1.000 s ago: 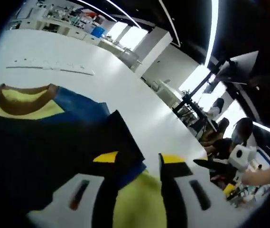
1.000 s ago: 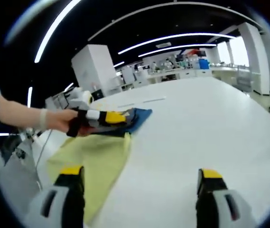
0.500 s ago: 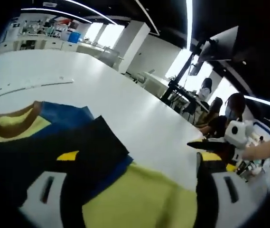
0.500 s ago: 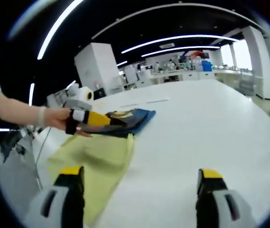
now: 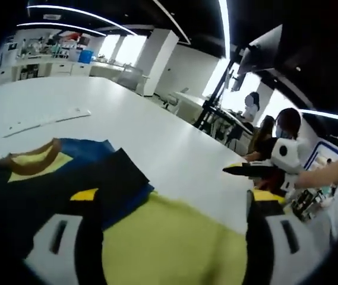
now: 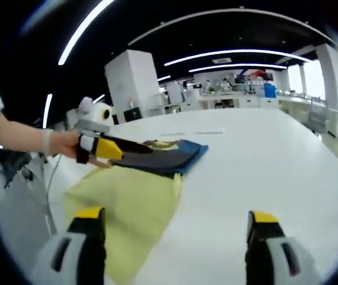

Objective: Fold the garment on the visible template until the final outline fits inside the template.

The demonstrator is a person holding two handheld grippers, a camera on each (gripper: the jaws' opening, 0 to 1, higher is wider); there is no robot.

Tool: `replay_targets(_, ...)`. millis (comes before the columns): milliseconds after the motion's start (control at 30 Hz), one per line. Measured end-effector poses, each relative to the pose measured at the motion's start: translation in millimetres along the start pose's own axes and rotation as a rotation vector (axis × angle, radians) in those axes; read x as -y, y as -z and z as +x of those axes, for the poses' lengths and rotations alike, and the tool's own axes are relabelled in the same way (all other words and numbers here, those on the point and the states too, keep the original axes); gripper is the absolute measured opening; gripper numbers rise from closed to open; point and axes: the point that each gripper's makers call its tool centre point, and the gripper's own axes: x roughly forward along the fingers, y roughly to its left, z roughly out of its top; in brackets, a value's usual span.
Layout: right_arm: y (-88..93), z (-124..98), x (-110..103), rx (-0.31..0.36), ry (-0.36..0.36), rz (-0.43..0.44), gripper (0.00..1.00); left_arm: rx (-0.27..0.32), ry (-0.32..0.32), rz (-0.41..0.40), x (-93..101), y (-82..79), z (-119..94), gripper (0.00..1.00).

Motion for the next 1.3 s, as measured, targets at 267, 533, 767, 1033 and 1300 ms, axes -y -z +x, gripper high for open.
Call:
replay_targets(267, -13.5, 2.3, -20.8, 0.013, -0.033, -0.070, 1.00, 0.024, -0.064, -0.009, 1.4, 18.8, -57.4, 0.98)
replay_targets(533, -3.7, 8.9, -60.6, -0.049, -0.112, -0.224, 1.00, 0.047, -0.149, -0.022, -2.4, 39.8, -118.5, 0.96)
replay_targets(767, 20.0, 11.7, -83.7, -0.116, -0.172, -0.326, 1.00, -0.049, -0.209, 0.021, -5.9, 78.5, -171.1, 0.92)
replay_targets(1033, 55.1, 6.0, -89.5, -0.211, -0.193, -0.482, 1.00, -0.228, -0.278, 0.046, 5.8, 139.8, -225.1, 0.91)
replay_targets(1300, 69.0, -0.4, -87.8, -0.235, -0.190, -0.447, 0.98, -0.243, -0.346, -0.061, -15.9, 173.8, -256.1, 0.84)
